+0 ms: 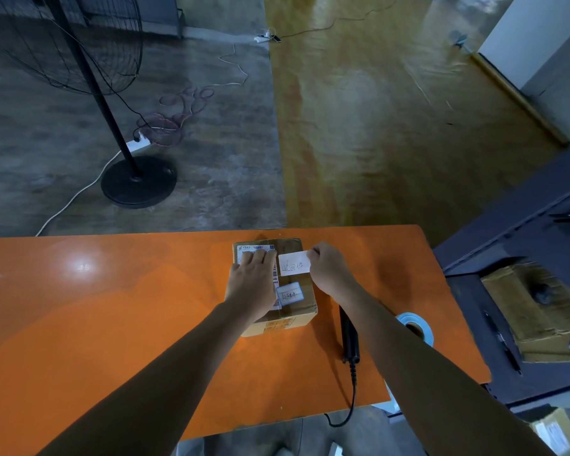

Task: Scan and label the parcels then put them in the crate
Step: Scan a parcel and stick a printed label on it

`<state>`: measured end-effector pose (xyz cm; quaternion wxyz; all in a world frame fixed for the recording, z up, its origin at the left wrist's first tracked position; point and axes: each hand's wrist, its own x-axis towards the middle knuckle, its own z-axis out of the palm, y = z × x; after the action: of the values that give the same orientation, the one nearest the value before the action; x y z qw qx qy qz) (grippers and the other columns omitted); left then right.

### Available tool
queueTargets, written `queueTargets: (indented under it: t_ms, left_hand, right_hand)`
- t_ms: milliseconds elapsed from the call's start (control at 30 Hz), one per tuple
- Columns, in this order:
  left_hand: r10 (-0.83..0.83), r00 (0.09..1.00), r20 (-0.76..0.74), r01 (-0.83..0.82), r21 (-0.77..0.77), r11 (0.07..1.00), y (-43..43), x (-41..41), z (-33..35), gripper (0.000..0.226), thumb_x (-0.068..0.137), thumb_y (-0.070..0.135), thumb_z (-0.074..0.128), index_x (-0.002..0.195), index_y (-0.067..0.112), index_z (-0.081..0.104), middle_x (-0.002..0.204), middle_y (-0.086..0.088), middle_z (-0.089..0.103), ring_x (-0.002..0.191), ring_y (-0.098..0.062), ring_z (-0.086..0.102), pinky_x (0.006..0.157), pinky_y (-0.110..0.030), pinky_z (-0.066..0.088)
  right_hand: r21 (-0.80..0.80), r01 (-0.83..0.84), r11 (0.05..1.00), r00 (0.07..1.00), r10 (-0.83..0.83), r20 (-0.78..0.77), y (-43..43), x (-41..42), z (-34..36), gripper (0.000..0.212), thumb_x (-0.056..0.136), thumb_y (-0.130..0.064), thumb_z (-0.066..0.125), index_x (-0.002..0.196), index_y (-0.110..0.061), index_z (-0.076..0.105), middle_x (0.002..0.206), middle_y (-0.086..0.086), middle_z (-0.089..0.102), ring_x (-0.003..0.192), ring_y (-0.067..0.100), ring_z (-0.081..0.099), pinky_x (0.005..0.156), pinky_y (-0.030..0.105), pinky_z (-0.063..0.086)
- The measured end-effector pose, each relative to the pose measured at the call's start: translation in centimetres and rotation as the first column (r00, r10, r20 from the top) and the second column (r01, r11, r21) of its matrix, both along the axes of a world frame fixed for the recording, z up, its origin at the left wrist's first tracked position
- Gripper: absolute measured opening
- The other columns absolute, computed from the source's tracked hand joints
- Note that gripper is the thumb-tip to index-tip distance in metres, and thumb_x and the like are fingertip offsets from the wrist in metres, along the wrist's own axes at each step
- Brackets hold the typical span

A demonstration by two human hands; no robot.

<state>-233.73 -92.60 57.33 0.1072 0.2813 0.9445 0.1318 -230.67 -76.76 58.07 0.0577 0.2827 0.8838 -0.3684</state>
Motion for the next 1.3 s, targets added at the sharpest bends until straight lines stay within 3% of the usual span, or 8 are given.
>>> queueTargets:
  t_ms: [567, 700, 867, 1000, 1067, 1167, 1233, 1300]
  left_hand:
    - [-0.048, 0.998, -0.027, 0.047, -0.045, 0.998, -0.3, -0.3, -0.3, 0.061, 0.093, 0.018, 0.049, 0.149, 0.027, 0.027, 0.145, -0.001, 0.035, 0.130, -0.023, 0.032, 0.102, -0.037, 0.037]
    - [-0.105, 0.993, -0.061, 0.096, -0.136, 0.986, -0.2, -0.2, -0.4, 0.061, 0.093, 0.020, 0.051, 0.149, 0.030, 0.027, 0.146, -0.005, 0.032, 0.130, -0.025, 0.031, 0.101, -0.039, 0.039]
    - [-0.138, 0.987, -0.081, 0.119, -0.199, 0.973, 0.1, -0.2, -0.3, 0.062, 0.094, 0.022, 0.053, 0.150, 0.026, 0.026, 0.145, -0.008, 0.032, 0.130, -0.027, 0.033, 0.101, -0.039, 0.041]
    - [-0.143, 0.986, -0.087, 0.122, -0.211, 0.970, 0.1, -0.1, -0.2, 0.063, 0.094, 0.024, 0.054, 0.150, 0.026, 0.026, 0.148, -0.010, 0.031, 0.130, -0.028, 0.033, 0.101, -0.039, 0.040]
    - [-0.141, 0.987, -0.080, 0.123, -0.202, 0.972, 0.1, -0.2, -0.2, 0.064, 0.093, 0.025, 0.055, 0.150, 0.026, 0.026, 0.148, -0.010, 0.030, 0.131, -0.027, 0.033, 0.103, -0.039, 0.040]
    - [-0.138, 0.988, -0.073, 0.124, -0.174, 0.977, 0.0, -0.3, -0.2, 0.064, 0.093, 0.025, 0.056, 0.150, 0.026, 0.027, 0.148, -0.009, 0.030, 0.132, -0.026, 0.032, 0.104, -0.039, 0.039]
    - [-0.132, 0.989, -0.067, 0.121, -0.151, 0.981, -0.1, -0.2, -0.3, 0.063, 0.093, 0.024, 0.055, 0.150, 0.026, 0.028, 0.148, -0.008, 0.030, 0.133, -0.026, 0.031, 0.105, -0.039, 0.038]
    - [-0.130, 0.990, -0.062, 0.121, -0.130, 0.984, -0.3, 0.0, -0.2, 0.061, 0.094, 0.024, 0.053, 0.150, 0.026, 0.028, 0.149, -0.007, 0.029, 0.135, -0.026, 0.029, 0.107, -0.040, 0.036]
  right_hand:
    - [-0.039, 0.021, 0.999, 0.995, -0.017, 0.101, 0.1, -0.3, -1.2, 0.022, 0.105, -0.019, 0.037, 0.097, -0.008, 0.055, 0.076, 0.002, 0.049, 0.060, 0.010, 0.041, 0.050, 0.021, 0.031]
    - [-0.031, 0.021, 0.999, 0.996, -0.019, 0.084, 0.4, -0.4, -1.5, 0.029, 0.104, -0.020, 0.040, 0.077, -0.015, 0.051, 0.067, 0.001, 0.049, 0.051, 0.010, 0.040, 0.043, 0.019, 0.029]
    - [0.044, 0.029, 0.999, 0.999, -0.030, 0.014, 0.7, -0.2, -1.6, 0.026, 0.098, -0.022, 0.052, 0.089, -0.001, 0.066, 0.066, 0.004, 0.051, 0.055, 0.014, 0.042, 0.047, 0.022, 0.030]
    - [0.128, 0.018, 0.992, 0.999, -0.024, 0.044, 0.7, -0.7, -1.7, 0.041, 0.093, -0.035, 0.061, 0.058, -0.020, 0.046, 0.050, -0.006, 0.037, 0.041, 0.010, 0.030, 0.043, 0.021, 0.026]
    - [0.133, 0.017, 0.991, 0.997, -0.027, 0.069, 0.6, -1.0, -1.7, 0.050, 0.092, -0.040, 0.062, 0.053, -0.022, 0.038, 0.048, -0.007, 0.033, 0.039, 0.009, 0.025, 0.042, 0.020, 0.023]
    - [0.055, 0.111, 0.992, 0.987, -0.116, 0.110, 1.0, -0.8, -1.8, 0.041, 0.089, -0.045, 0.066, 0.064, -0.018, 0.048, 0.059, -0.002, 0.047, 0.047, 0.011, 0.042, 0.046, 0.021, 0.036]
    - [-0.183, 0.243, 0.953, 0.964, -0.216, 0.157, 1.2, -0.6, -1.7, 0.040, 0.088, -0.044, 0.068, 0.091, -0.006, 0.057, 0.085, 0.006, 0.065, 0.071, 0.017, 0.064, 0.057, 0.029, 0.052]
    - [-0.371, 0.327, 0.869, 0.942, -0.266, 0.205, 1.1, -0.4, -1.8, 0.051, 0.090, -0.043, 0.066, 0.116, 0.000, 0.053, 0.111, 0.012, 0.067, 0.095, 0.025, 0.068, 0.063, 0.036, 0.057]
